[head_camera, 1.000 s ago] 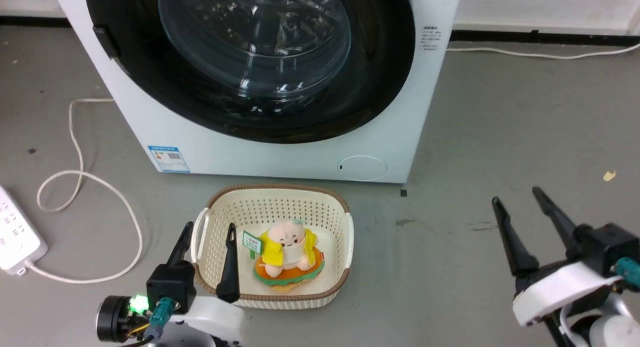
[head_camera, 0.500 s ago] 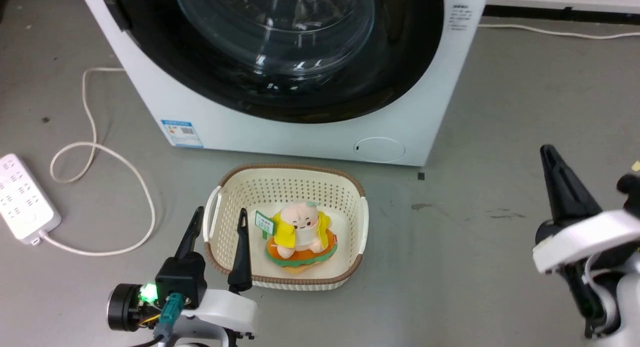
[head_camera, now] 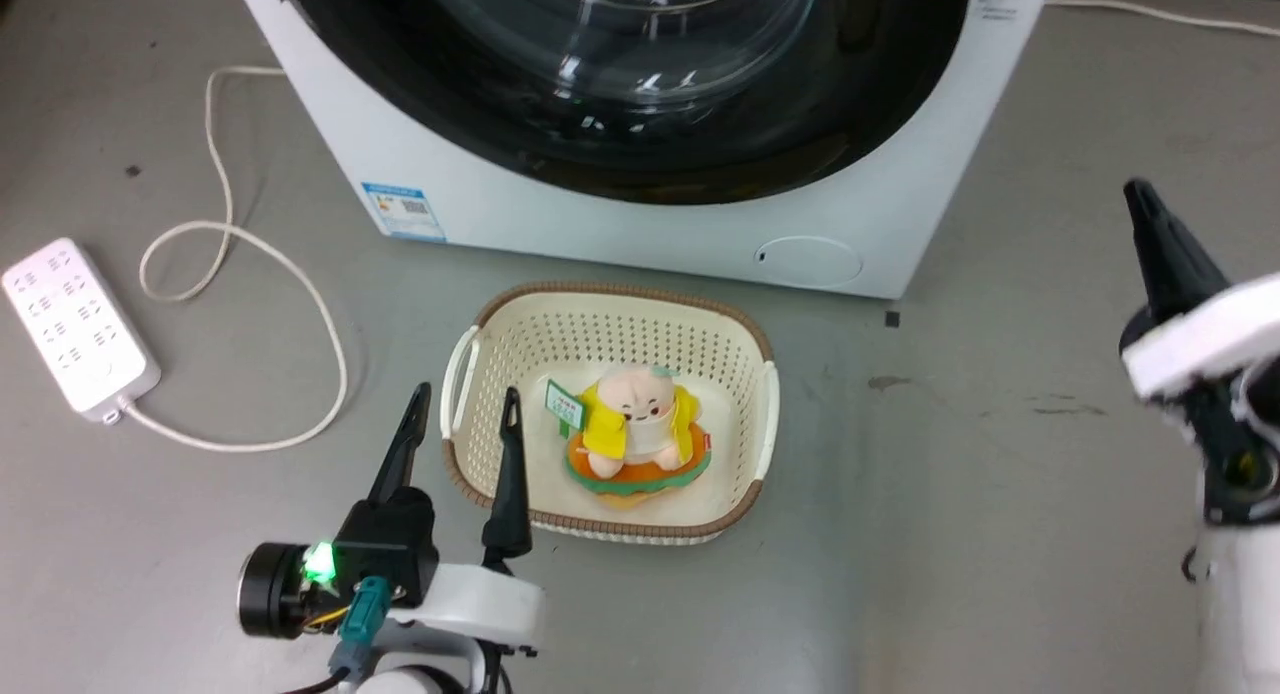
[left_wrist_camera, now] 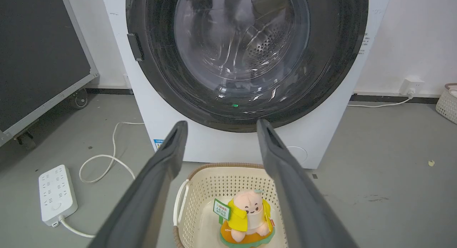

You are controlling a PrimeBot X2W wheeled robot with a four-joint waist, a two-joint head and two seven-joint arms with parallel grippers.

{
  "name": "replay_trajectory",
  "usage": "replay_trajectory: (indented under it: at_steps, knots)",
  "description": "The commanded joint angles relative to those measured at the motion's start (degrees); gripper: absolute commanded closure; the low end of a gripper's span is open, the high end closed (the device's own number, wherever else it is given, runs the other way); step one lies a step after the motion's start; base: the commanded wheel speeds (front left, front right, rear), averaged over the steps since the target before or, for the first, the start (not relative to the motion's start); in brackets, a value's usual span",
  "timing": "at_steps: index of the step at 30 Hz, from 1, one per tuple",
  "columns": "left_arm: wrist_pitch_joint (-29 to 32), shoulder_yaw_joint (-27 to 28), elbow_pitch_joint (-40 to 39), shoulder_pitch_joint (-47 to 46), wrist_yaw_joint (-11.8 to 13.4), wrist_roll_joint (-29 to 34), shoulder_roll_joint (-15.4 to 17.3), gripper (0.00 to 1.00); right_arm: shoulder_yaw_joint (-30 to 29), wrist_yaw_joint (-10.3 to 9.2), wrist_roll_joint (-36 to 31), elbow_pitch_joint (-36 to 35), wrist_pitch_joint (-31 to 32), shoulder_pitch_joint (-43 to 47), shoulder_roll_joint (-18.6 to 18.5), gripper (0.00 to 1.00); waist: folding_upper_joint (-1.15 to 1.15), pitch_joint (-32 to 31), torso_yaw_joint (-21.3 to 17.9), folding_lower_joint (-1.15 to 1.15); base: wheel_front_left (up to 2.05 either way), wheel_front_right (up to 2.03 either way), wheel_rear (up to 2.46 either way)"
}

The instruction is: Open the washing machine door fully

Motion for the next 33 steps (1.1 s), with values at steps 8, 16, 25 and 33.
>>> replay_trajectory:
  at_steps: [8, 16, 25, 33]
  knots:
    - [-1.5, -2.1, -1.2, -2.2, 1.8, -0.9, 0.1, 0.0, -6.1, -0.02, 3.3, 9.2, 6.7, -13.0, -0.1, 1.0, 0.0, 3.5, 2.7, -0.01, 0.0, 0.0, 0.0]
    - [-2.5, -4.0, -2.0, -3.5, 3.3, -1.7, 0.1, 0.0, -11.6, -0.03, 3.2, 19.2, 11.5, -25.0, -1.2, 1.0, 0.0, 6.6, 4.9, -0.01, 0.0, 0.0, 0.0]
    - [-3.5, -6.7, -2.7, -5.1, 5.3, -2.4, 0.1, 0.0, -17.7, -0.03, 2.6, 32.3, 16.5, -38.6, -3.2, 1.0, 0.0, 9.7, 7.3, -0.01, 0.0, 0.0, 0.0]
    - [-4.4, -8.6, -3.0, -6.2, 6.6, -3.4, 0.1, 0.0, -20.3, -0.03, 1.1, 41.5, 19.0, -47.5, -5.6, 1.0, 0.0, 12.0, 8.9, -0.01, 0.0, 0.0, 0.0]
